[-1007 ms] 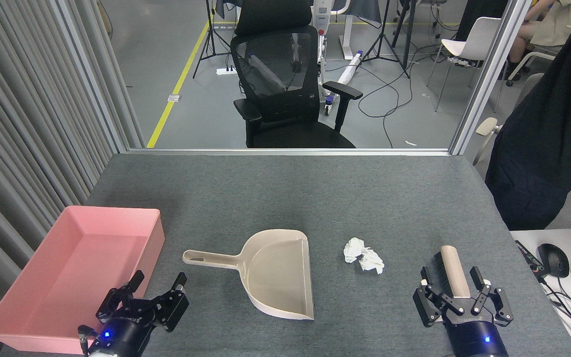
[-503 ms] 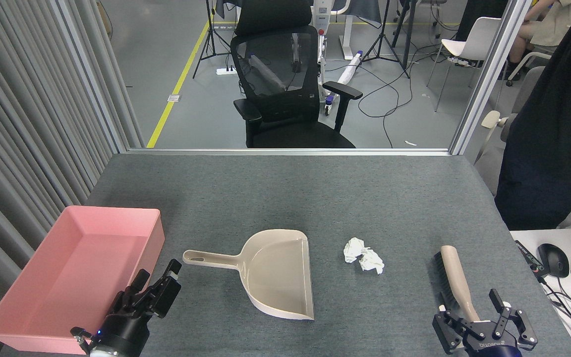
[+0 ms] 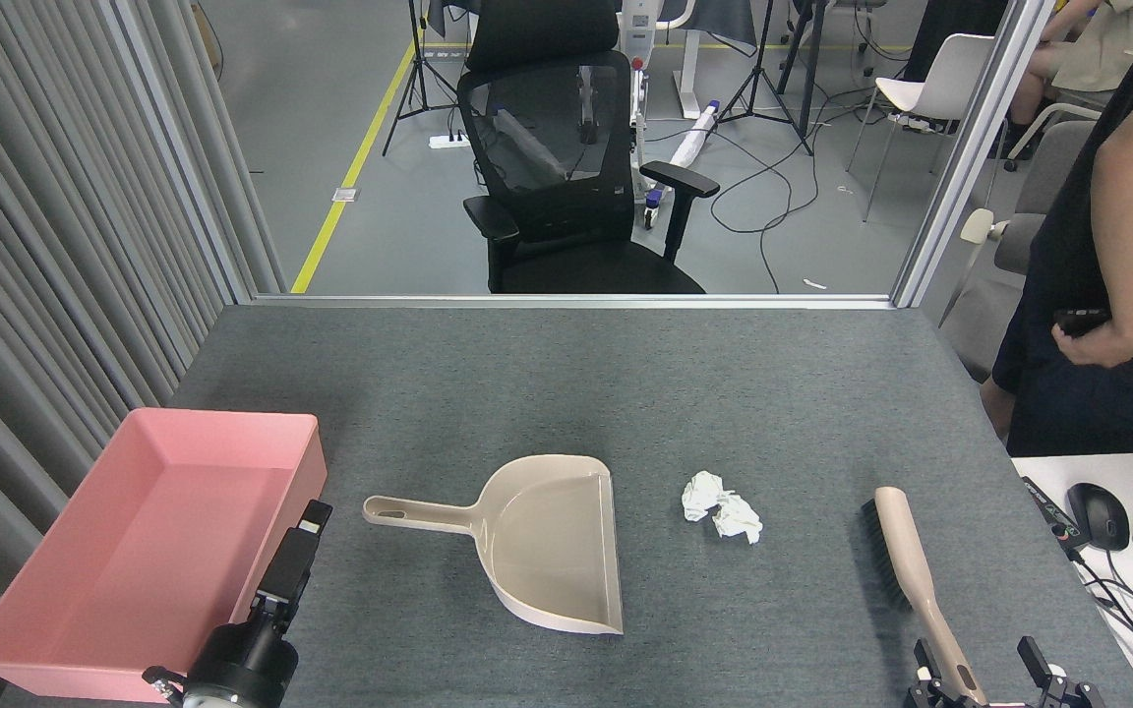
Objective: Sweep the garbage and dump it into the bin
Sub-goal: 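Lower the right gripper onto the wooden brush handle and grasp it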
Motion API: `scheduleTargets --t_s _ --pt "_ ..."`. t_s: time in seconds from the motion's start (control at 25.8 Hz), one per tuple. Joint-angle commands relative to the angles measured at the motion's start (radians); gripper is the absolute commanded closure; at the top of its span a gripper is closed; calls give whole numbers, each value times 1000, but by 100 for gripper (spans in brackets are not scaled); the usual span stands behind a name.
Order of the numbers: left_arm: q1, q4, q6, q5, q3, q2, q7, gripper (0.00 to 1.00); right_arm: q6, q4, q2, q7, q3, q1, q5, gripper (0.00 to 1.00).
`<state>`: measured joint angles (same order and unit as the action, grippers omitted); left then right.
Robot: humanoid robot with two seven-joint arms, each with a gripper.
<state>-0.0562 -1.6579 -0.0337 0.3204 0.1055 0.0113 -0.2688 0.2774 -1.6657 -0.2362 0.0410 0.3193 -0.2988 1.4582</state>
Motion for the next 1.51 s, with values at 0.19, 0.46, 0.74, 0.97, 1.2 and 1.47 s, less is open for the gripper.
scheduleTargets --t_s 0.19,0.46,0.74,0.97,1.2,1.47 --pt "-1 4 3 -17 -12 -4 -1 1 0 40 -2 11 6 -3 -1 1" --pt "12 46 0 -17 -12 -8 0 1 -6 58 0 11 11 -3 -1 1" --pt "21 56 0 -15 -18 -21 2 1 -6 106 1 19 9 0 -1 1" --pt "22 46 -2 -15 -27 -21 2 1 -4 123 0 27 7 10 -1 1" --pt "22 49 -2 -14 -27 -21 2 1 -7 149 1 27 4 12 -1 1" --pt "24 58 -2 -15 -27 -22 2 1 -7 182 -2 27 0 50 1 1"
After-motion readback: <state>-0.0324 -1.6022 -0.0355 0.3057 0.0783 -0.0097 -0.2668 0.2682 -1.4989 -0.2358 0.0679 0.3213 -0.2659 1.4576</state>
